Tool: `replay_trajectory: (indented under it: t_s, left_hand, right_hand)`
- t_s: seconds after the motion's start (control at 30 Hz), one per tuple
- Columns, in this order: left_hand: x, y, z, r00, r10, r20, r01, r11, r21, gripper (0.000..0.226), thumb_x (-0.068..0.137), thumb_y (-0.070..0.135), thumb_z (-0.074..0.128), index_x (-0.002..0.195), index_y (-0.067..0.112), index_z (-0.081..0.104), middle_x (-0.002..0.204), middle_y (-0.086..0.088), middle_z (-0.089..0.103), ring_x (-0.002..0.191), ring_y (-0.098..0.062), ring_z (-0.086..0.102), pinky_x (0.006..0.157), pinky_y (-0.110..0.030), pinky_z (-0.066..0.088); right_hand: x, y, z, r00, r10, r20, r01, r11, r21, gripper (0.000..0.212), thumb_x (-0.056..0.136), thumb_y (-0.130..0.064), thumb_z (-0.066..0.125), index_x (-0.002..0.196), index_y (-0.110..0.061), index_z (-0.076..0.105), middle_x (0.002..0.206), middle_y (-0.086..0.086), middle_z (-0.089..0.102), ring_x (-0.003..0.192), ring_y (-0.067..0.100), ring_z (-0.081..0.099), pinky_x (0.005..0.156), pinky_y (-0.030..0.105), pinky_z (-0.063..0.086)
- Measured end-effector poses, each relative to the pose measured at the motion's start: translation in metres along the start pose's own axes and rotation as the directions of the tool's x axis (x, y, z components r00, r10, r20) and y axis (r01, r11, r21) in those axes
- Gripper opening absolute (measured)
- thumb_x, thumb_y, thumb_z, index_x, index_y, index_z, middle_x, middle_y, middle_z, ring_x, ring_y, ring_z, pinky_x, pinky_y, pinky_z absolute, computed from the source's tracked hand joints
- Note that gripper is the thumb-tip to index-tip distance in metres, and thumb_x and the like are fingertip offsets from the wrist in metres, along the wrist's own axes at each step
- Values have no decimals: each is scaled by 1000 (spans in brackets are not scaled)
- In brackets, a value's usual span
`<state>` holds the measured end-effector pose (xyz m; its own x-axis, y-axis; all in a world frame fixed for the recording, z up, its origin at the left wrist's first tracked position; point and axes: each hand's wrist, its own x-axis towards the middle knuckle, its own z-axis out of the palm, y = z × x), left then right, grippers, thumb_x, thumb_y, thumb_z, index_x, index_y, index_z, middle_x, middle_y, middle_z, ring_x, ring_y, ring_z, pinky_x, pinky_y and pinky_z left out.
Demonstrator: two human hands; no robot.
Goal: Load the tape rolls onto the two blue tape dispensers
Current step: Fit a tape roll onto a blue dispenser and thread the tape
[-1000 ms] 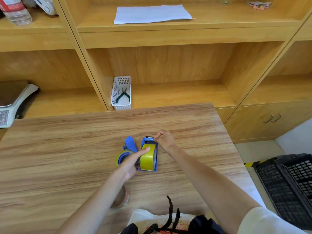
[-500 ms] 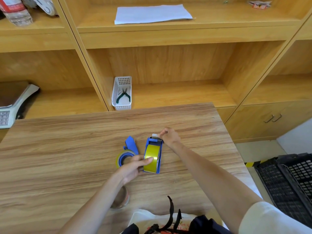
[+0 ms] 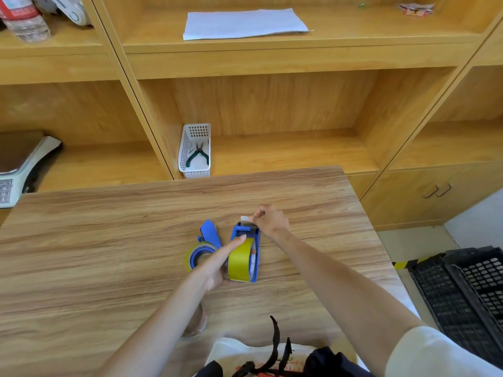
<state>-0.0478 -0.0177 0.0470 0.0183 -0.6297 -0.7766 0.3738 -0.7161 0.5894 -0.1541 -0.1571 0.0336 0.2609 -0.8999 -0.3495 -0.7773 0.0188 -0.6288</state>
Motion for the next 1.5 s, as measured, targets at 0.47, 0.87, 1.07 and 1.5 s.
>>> replay_trajectory:
  t_s: [0.47,0.87,1.07,1.5]
  left_hand:
    - [-4,-14,-14,975,160,157,-159,987,-20,75,65,26,83,131,6,54,109,-6,70,95,-19,69,79,-35,58]
    - [-4,-1,-8,987,33,160,-17,994,-104,71,65,61,78,122,22,66,123,-6,69,115,-26,64,99,-51,50]
    - [-6,4,3,996,48,72,-43,997,-59,63,69,54,77,122,21,66,127,-12,66,117,-29,63,93,-45,54]
    - [-4,-15,-13,969,176,172,-161,982,-93,63,69,28,79,126,9,62,122,-17,66,109,-27,62,94,-45,49]
  right_hand:
    - [14,-2,-18,998,58,-32,-57,997,43,8,91,-28,49,86,-24,53,97,3,69,91,27,62,73,30,43]
    - [12,-6,-23,998,-15,-55,13,1000,-24,8,93,-28,44,90,-23,50,96,8,70,90,30,63,69,31,44]
    - [13,-5,-28,997,-3,-72,1,1000,-23,9,93,-26,43,91,-22,51,100,11,68,94,32,61,72,32,45]
    - [22,2,-34,975,182,131,-198,972,127,29,86,-17,56,113,-6,60,84,6,69,71,18,69,63,29,54]
